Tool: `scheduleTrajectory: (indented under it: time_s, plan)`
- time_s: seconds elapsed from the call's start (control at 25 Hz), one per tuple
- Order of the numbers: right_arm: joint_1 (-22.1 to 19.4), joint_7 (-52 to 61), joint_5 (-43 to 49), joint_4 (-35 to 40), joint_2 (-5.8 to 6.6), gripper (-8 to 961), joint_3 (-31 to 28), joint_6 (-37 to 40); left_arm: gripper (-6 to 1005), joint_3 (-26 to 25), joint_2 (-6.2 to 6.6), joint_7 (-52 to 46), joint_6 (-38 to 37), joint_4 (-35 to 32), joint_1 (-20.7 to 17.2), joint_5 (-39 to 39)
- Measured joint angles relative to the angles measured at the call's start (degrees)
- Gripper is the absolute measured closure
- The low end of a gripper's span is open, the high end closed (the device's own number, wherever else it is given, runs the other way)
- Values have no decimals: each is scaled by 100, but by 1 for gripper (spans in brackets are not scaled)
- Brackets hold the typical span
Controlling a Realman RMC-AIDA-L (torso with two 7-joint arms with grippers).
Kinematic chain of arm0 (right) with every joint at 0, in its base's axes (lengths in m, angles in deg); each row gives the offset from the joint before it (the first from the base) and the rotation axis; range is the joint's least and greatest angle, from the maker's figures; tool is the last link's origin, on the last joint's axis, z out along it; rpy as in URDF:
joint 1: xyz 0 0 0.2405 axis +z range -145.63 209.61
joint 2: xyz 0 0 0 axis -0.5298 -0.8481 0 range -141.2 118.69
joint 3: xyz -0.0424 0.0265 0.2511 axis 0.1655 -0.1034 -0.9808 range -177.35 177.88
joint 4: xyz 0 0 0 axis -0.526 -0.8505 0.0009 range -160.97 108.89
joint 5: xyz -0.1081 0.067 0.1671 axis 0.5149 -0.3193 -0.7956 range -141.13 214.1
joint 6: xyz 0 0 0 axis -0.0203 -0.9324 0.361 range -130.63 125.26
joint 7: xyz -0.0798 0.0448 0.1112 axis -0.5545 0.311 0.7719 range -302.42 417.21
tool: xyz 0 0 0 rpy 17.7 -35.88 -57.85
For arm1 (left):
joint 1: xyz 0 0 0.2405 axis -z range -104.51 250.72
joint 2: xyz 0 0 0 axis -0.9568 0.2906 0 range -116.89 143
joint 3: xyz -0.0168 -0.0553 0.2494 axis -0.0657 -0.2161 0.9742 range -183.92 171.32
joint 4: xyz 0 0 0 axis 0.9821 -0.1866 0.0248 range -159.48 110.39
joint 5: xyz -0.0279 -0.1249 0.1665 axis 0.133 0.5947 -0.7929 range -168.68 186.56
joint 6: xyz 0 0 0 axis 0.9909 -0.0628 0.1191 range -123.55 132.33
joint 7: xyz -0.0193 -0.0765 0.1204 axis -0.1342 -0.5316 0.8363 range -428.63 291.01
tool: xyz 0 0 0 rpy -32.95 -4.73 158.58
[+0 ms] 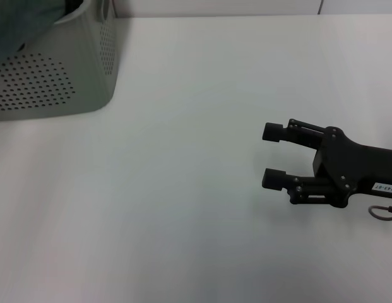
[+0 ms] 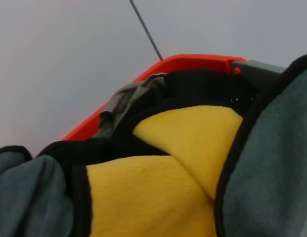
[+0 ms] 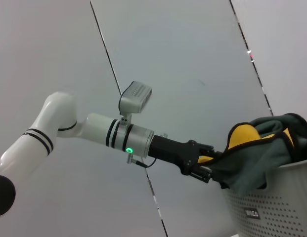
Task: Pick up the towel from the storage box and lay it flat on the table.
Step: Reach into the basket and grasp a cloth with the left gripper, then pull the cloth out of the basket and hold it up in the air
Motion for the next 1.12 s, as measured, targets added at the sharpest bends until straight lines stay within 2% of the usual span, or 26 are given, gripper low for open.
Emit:
scheduleTrajectory:
  time_s: [0.16, 0.28, 0.72, 0.92, 1.12]
  plan:
    - [-6, 0, -19, -26, 3, 84, -5, 4, 125, 73, 17, -39, -105, 20, 3, 36]
    - [9, 0, -8, -27, 1, 84, -67, -2, 327, 108, 12, -68, -117, 20, 8, 80]
    - [-43, -9, 27, -26, -1, 84, -142, -7, 562, 96, 22, -98, -126, 51, 58, 278]
    - [-67, -48, -1, -26, -1, 84, -148, 28, 779, -13, 27, -233, -117, 71, 84, 523]
    - [-78, -51, -9, -26, 0, 84, -185, 117, 949, -352, 33, -339, -140, 72, 42, 1423]
